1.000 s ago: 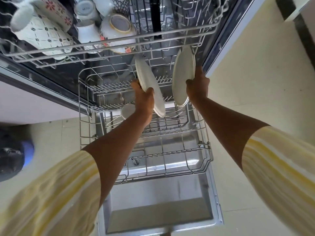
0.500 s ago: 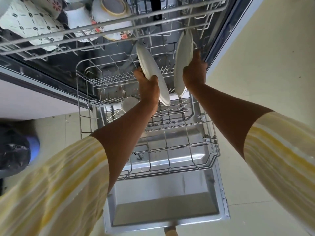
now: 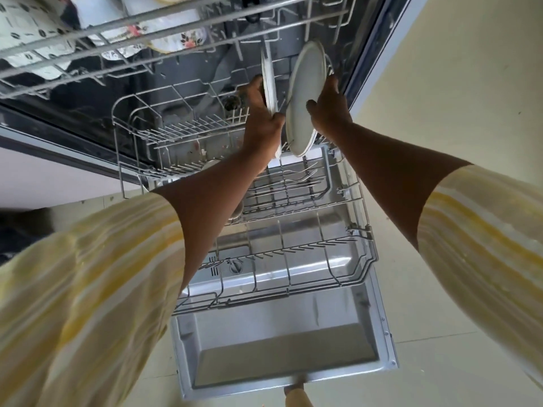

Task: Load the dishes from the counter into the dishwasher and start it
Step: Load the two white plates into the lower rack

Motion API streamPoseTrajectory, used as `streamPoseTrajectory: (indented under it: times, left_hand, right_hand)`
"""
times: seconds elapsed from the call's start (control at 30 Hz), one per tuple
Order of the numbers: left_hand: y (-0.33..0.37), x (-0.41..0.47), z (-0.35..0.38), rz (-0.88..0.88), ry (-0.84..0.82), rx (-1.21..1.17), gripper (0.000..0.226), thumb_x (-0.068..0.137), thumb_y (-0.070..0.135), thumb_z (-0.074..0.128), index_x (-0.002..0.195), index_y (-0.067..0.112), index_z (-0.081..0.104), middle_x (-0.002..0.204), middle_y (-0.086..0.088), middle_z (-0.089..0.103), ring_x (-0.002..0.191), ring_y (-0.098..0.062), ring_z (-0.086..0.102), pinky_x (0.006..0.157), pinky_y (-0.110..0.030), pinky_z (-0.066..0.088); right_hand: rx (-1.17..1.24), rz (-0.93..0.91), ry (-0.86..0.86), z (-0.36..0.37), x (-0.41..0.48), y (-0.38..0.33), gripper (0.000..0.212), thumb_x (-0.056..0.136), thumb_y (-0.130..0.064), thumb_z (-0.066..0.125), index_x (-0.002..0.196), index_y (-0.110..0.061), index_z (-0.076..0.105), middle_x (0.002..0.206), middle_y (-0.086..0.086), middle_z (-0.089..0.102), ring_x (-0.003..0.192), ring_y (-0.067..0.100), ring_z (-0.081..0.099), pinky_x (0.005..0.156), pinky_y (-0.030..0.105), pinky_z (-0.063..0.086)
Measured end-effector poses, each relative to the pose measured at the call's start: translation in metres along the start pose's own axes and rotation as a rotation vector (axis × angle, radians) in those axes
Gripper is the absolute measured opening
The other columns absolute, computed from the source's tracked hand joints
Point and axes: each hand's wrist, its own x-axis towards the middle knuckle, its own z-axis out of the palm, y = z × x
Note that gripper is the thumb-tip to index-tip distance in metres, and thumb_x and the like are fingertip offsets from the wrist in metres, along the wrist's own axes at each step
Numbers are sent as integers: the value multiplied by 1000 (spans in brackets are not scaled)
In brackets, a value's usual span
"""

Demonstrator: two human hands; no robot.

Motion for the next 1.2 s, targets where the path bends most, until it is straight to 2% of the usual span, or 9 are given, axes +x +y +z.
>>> streamPoseTrajectory:
  times: [0.1, 0.23, 0.4, 0.5, 0.63, 0.77, 0.9, 1.1, 1.2]
  left_hand:
    - [12, 4, 12, -40, 51, 20, 68, 83, -16, 38, 143, 2, 12, 152, -16, 17, 139, -25, 20, 115, -33, 18]
    - [14, -3, 24, -25, 32, 5, 66, 84, -20, 30, 143, -3, 6, 155, -11, 5, 133, -11, 22, 83, 14, 15]
    - [6, -10, 36, 56, -37, 4, 65, 78, -25, 26, 139, -8, 9, 146, -6, 17, 106, 21, 39, 70, 15, 18]
    - [-5, -5, 36, 27, -102, 58, 65, 81, -23, 29, 140, -5, 8, 145, -5, 16, 60, 41, 33, 61, 8, 31]
    - [-14, -1, 37, -33, -223, 237, 75, 85, -18, 35, 145, 4, -3, 155, -14, 10, 92, 19, 49, 61, -1, 37]
    - [-19, 5, 45, -87, -340, 480, 91, 90, -5, 46, 145, 23, -21, 124, -28, 53, 54, -13, 49, 43, -14, 38]
    - [-19, 5, 42, -66, -147, 501, 81, 93, 0, 46, 148, 17, -12, 122, -30, 55, 82, -35, 64, 63, -29, 47]
    - [-20, -35, 20, 90, 78, 416, 68, 92, -1, 45, 147, 1, 5, 67, -4, 51, 50, -10, 45, 51, -8, 41]
    - [-26, -45, 6, 115, 72, 420, 66, 92, 0, 44, 146, 0, 7, 81, -7, 54, 53, -11, 46, 48, -10, 40]
  right_hand:
    - [41, -37, -15, 0, -5, 4, 55, 96, -17, 44, 143, -1, 21, 133, 23, 50, 119, 35, 52, 97, 36, 42]
    - [58, -23, 10, 1, -10, 18, 46, 98, -20, 42, 138, -1, 32, 120, 24, 59, 108, 35, 57, 79, 31, 44]
    - [37, -56, 23, 3, -18, 28, 33, 98, -19, 42, 126, -2, 46, 116, 20, 61, 111, 34, 56, 84, 34, 42]
    - [44, -76, -13, 3, -19, 30, 33, 96, -14, 45, 128, -4, 46, 117, 19, 61, 111, 32, 56, 84, 32, 43]
    - [92, -94, -32, 5, -18, 35, 36, 95, -11, 46, 131, -8, 48, 114, 19, 62, 103, 29, 60, 81, 30, 45]
    - [75, -106, -68, 6, -20, 37, 38, 96, -10, 44, 134, -7, 46, 116, 18, 62, 102, 29, 61, 87, 35, 51]
    - [55, -120, -76, 5, -23, 35, 39, 95, -10, 45, 134, -6, 44, 112, 19, 62, 101, 30, 61, 88, 35, 51]
    - [-63, -125, -92, -4, -24, 32, 34, 98, -13, 41, 130, -1, 45, 120, 18, 60, 108, 25, 58, 74, 19, 40]
    - [-84, -117, -93, -4, -25, 30, 32, 99, -14, 41, 127, 0, 47, 122, 18, 58, 110, 27, 57, 81, 24, 43]
